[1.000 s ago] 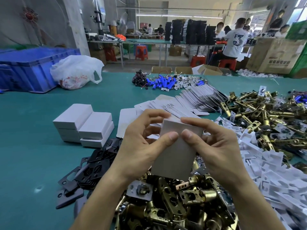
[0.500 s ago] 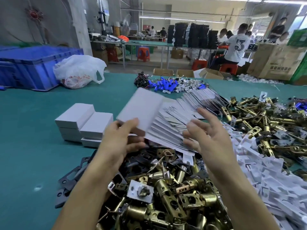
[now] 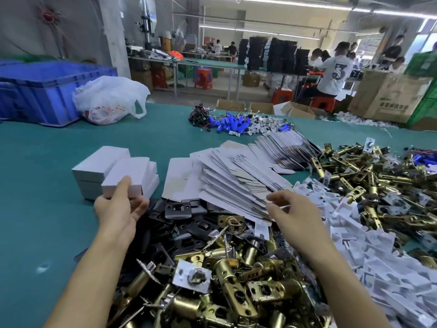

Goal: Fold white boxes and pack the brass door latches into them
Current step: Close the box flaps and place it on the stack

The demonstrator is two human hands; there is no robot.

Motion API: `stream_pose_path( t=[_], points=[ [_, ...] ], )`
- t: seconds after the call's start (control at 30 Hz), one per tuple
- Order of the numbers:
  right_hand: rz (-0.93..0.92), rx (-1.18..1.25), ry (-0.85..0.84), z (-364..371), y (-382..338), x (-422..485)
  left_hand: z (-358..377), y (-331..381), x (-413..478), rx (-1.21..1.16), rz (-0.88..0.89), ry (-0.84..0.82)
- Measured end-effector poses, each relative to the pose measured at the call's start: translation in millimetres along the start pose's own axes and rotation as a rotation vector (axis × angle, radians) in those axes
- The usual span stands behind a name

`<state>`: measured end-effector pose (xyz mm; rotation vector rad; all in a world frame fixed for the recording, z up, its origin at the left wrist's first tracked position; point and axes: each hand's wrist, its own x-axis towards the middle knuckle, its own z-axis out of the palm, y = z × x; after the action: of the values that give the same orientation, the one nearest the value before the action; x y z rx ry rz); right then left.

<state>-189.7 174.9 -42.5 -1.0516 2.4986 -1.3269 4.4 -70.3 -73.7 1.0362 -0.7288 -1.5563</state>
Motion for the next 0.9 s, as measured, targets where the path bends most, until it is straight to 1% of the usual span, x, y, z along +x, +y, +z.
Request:
stream_pose_path(
  t=[0.1,0.2,0.33,0.4,0.5,0.57,0.73,0.83,0.9],
  points=[
    [-0.019,-0.101,-0.04,4.7,-4.1,19.0,-1.0,-1.7,2.3,-0.068,0.004,0.014],
    [-0.072,-0.221,-0.116,16.8,-11.0,40.8,2.4,-1.5,1.5,-0.116,0.036,0.036],
    [-0.194,-0.447,-0.247,41.0,-20.4,61.8,10.8,-1.3,-5.2,-0.151,0.034,-0.019],
    [-0.227,-0.49,-0.314,50.9,-22.3,68.0,12.9,0.0,-8.2,-0.129,0.028,-0.06],
    [-0.228,-0.488,-0.36,59.9,-21.5,72.8,12.7,0.7,-10.3,-0.082,0.018,-0.097],
    [-0.214,-0.514,-0.358,63.1,-21.3,72.9,12.3,0.7,-11.2,-0.048,0.01,-0.1],
    [-0.209,-0.633,-0.24,63.7,-27.8,71.5,13.2,-0.5,-13.4,0.027,0.039,-0.086],
    [-0.134,-0.609,-0.234,62.9,-32.5,73.8,13.2,1.7,-14.4,0.036,0.054,-0.077],
    [-0.129,-0.622,-0.197,64.8,-35.6,72.6,14.0,4.2,-14.7,0.059,0.064,-0.07]
  ],
)
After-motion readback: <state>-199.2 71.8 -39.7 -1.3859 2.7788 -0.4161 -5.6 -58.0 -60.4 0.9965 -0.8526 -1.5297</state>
